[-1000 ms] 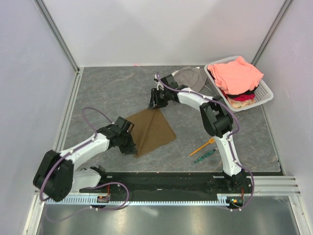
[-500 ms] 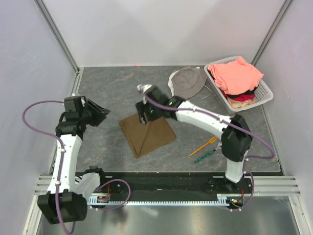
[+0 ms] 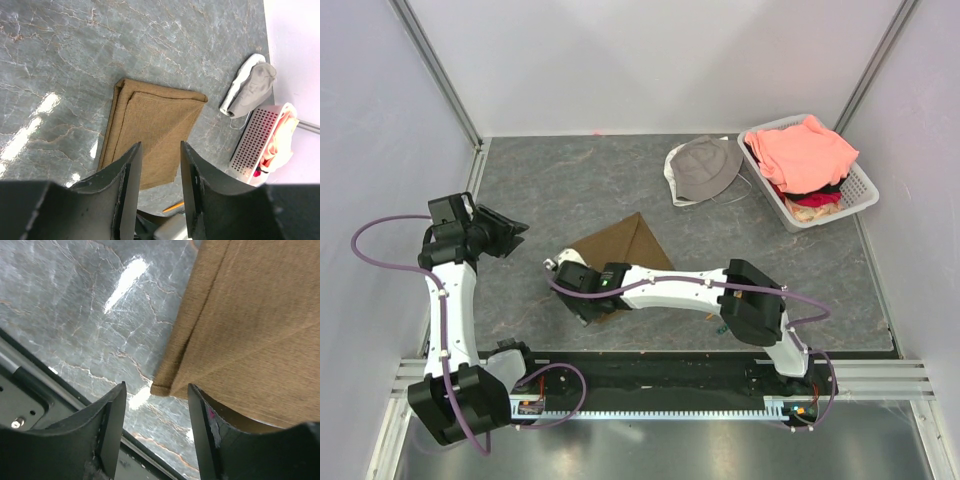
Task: Fold the napkin into a case and place the utensils inside
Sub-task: Turn over the upper triangle folded napkin at the center of the board.
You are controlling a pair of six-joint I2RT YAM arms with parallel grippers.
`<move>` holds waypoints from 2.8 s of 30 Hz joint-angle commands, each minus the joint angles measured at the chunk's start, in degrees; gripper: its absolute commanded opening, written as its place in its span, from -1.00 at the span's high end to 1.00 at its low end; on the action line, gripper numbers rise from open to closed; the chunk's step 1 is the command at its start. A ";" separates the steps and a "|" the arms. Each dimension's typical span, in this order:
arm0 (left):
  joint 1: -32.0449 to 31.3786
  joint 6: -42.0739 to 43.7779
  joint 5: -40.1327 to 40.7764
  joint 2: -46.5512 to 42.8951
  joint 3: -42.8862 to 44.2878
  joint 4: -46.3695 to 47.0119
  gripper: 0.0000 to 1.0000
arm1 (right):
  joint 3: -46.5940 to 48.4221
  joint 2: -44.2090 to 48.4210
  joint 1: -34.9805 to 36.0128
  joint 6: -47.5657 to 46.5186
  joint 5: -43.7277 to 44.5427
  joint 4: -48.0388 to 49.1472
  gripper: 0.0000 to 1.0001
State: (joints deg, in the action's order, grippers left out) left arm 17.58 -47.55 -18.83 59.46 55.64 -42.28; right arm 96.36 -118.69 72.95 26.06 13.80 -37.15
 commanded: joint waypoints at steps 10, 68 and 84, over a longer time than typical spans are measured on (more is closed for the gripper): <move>0.52 -0.17 -1.83 0.13 -0.97 1.59 0.15 | 4.98 -4.70 1.23 1.36 6.33 -4.43 -0.20; -11.78 -3.42 -11.94 18.58 -16.88 25.07 -0.35 | -4.07 5.75 -4.22 0.39 1.40 4.45 1.00; -19.52 -4.92 2.30 30.62 -7.92 19.97 -0.28 | -4.51 6.98 -5.62 -0.58 -0.35 5.07 1.00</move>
State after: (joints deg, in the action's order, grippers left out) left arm -1.19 -50.74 -21.47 88.86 45.23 -20.18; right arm 91.39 -114.98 67.88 26.35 13.82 -33.41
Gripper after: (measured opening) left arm 0.651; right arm 0.011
